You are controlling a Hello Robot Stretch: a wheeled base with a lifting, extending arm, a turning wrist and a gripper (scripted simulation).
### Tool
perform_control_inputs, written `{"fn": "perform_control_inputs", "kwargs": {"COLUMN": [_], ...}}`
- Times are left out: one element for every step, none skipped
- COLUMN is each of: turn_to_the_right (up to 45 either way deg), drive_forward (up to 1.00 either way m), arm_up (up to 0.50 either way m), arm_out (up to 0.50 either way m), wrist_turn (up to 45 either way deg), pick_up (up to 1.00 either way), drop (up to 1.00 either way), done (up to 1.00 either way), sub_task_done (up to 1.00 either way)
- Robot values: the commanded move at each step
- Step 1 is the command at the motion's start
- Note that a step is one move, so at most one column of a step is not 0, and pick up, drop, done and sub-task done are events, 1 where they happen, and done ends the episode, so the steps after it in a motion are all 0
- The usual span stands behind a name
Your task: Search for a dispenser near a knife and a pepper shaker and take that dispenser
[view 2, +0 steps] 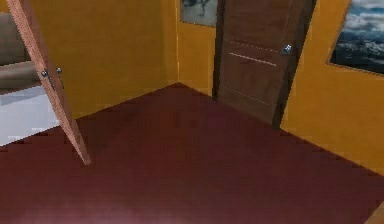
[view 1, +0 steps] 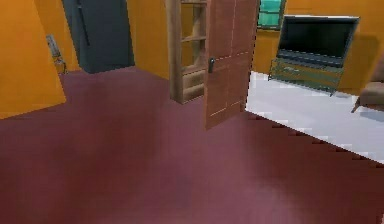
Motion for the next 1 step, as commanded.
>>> {"fn": "perform_control_inputs", "kwargs": {"turn_to_the_right": [0.0], "drive_forward": [0.30], "arm_up": [0.00], "arm_out": [0.00], "wrist_turn": [0.0], "pick_up": [0.00], "drop": [0.00], "done": [0.00], "sub_task_done": [0.00]}}
